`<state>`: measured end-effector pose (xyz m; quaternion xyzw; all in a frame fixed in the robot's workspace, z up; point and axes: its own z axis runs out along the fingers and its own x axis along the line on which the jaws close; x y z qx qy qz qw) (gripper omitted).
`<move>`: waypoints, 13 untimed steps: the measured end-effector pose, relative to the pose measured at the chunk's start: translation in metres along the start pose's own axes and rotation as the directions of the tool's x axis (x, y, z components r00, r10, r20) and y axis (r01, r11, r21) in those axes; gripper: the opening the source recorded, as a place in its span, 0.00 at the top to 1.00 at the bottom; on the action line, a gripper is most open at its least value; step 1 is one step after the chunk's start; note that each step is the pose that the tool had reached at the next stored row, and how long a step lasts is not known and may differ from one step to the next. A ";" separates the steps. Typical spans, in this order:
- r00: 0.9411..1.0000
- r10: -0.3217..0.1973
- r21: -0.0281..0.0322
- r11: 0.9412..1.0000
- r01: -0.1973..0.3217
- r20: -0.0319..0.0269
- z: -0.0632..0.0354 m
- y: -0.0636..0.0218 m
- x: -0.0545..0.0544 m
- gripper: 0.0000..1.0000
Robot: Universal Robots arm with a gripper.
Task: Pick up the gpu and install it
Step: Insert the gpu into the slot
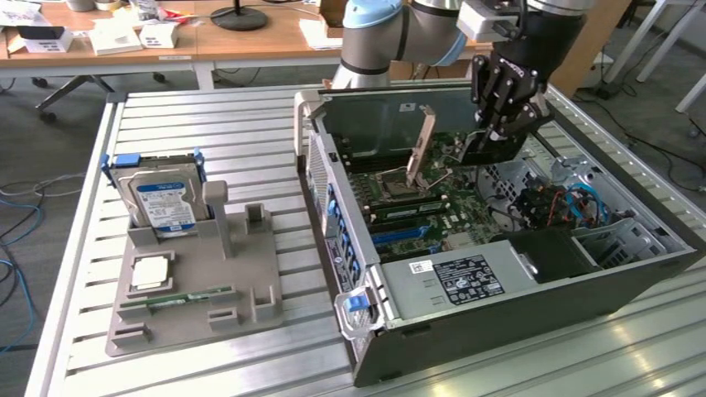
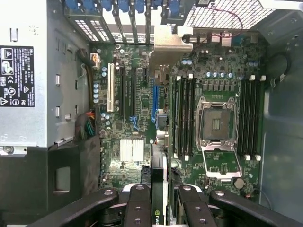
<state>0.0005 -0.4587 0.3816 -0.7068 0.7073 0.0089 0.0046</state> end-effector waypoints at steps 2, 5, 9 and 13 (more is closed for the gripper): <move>1.000 0.000 0.000 1.000 0.000 0.000 0.0036 0.0004 0.000 0.74; 1.000 0.000 0.000 1.000 0.000 0.000 0.0092 0.0010 0.000 0.74; 1.000 0.000 0.000 1.000 0.000 0.000 0.0163 0.0020 0.000 0.74; 1.000 0.000 0.000 1.000 0.000 0.000 0.0238 0.0029 0.000 0.74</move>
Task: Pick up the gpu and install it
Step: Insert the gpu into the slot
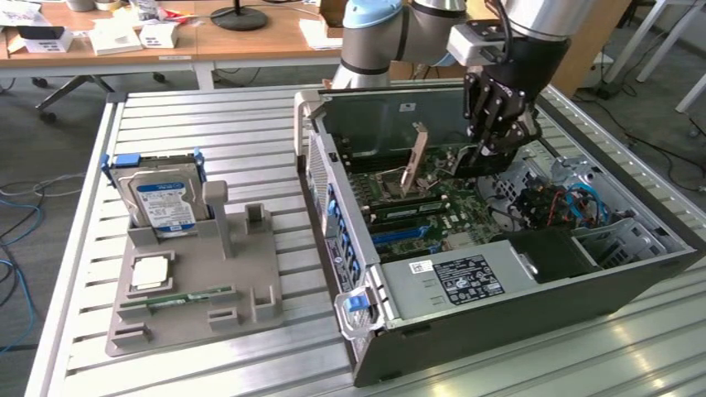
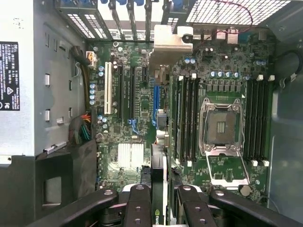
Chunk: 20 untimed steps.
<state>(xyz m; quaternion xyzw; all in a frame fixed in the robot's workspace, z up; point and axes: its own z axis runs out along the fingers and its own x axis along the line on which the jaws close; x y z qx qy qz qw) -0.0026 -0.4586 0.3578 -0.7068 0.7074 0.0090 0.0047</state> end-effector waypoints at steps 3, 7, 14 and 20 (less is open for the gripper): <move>1.000 0.000 0.000 1.000 0.000 0.000 0.0054 0.0007 0.000 0.74; 1.000 0.000 0.000 1.000 0.000 0.000 0.0128 0.0016 0.000 0.74; 1.000 0.000 0.000 1.000 0.000 0.000 0.0254 0.0029 0.001 0.74; 1.000 0.000 0.000 1.000 0.000 0.000 0.0364 0.0038 0.001 0.74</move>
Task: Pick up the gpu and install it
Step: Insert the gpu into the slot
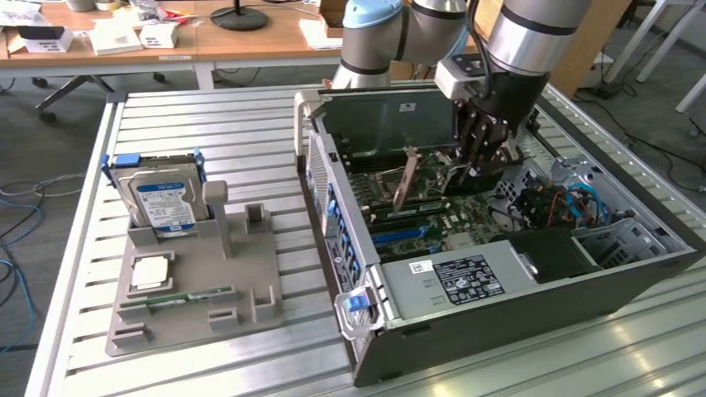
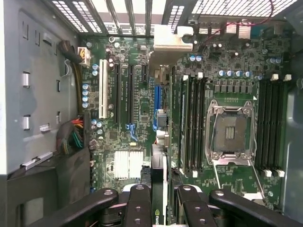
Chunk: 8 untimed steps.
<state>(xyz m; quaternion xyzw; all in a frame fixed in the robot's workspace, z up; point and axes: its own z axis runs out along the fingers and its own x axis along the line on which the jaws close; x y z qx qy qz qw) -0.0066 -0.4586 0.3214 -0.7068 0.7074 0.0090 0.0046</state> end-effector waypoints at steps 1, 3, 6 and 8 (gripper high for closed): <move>1.000 0.000 0.000 1.000 0.000 0.000 0.0014 0.0000 0.000 0.74; 1.000 0.000 0.000 1.000 0.000 0.000 0.0023 0.0001 0.000 0.74; 1.000 0.000 0.000 1.000 0.000 0.000 0.0027 0.0009 0.000 0.74; 1.000 0.000 0.000 1.000 0.000 0.000 0.0031 0.0029 0.000 0.74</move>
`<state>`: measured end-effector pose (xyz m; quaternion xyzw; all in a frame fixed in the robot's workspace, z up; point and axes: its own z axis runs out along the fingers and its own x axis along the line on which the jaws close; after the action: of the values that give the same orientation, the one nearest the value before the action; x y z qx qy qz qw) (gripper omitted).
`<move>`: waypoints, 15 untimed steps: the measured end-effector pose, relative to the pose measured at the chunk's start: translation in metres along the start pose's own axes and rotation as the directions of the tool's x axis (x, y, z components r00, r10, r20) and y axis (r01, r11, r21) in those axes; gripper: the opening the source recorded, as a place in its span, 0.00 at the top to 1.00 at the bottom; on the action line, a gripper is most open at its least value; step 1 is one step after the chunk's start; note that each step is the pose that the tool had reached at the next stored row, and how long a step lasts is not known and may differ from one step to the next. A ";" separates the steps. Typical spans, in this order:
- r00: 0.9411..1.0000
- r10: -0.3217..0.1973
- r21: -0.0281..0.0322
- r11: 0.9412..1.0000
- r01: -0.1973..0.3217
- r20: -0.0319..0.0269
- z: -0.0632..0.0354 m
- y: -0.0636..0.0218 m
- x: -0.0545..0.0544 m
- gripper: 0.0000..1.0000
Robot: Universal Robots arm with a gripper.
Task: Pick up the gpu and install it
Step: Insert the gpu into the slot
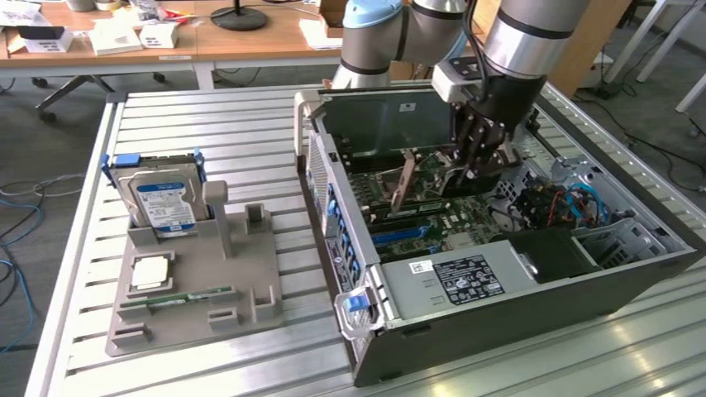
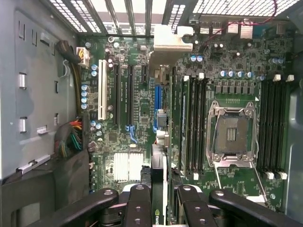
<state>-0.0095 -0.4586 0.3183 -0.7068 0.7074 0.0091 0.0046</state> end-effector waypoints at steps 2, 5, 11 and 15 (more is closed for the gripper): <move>1.000 0.000 0.000 1.000 0.000 0.000 0.0006 0.0025 0.000 0.74; 1.000 0.000 0.000 1.000 0.000 0.000 0.0026 0.0054 0.000 0.74; 1.000 0.000 0.000 1.000 0.000 0.000 0.0128 0.0085 0.000 0.74; 1.000 0.000 0.000 1.000 0.000 0.000 0.0161 0.0096 0.000 0.74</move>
<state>-0.0191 -0.4586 0.3023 -0.7068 0.7074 0.0090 0.0045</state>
